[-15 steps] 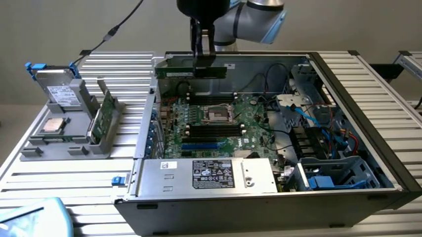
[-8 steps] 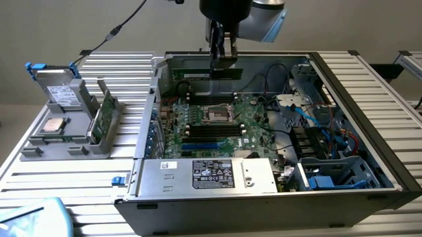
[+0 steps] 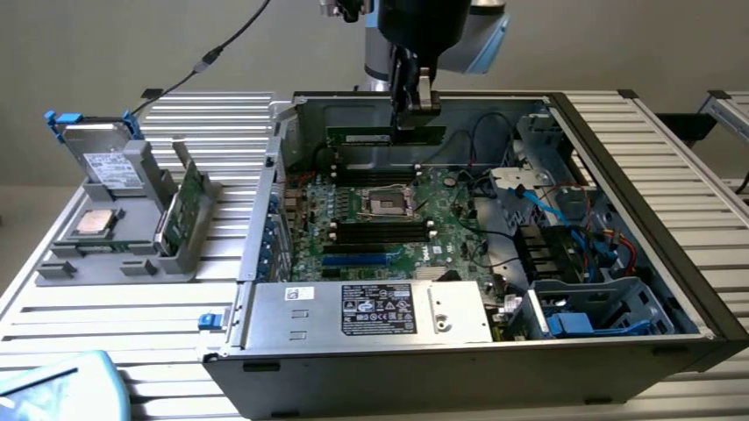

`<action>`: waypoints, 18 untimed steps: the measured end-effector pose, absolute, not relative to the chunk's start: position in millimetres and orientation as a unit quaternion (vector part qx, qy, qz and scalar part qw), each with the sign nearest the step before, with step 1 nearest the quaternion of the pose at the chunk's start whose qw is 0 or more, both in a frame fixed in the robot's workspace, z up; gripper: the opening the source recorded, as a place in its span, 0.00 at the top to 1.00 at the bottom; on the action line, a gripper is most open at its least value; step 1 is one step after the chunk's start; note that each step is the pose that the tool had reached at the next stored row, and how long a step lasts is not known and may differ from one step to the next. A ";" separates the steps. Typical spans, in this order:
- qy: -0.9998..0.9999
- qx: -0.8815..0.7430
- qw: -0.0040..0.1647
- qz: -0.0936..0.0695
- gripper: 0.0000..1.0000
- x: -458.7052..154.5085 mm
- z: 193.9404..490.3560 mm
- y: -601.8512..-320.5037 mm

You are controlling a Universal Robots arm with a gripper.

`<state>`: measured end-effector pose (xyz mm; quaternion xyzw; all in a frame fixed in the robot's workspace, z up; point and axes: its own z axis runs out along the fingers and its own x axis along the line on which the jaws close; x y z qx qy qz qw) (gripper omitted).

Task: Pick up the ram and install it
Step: 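Pick up the ram and move it above insertion slot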

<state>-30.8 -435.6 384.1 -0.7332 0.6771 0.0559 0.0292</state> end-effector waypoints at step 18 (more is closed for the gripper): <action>0.677 -0.733 0.029 0.056 0.86 -26.7 369.5 -421.7</action>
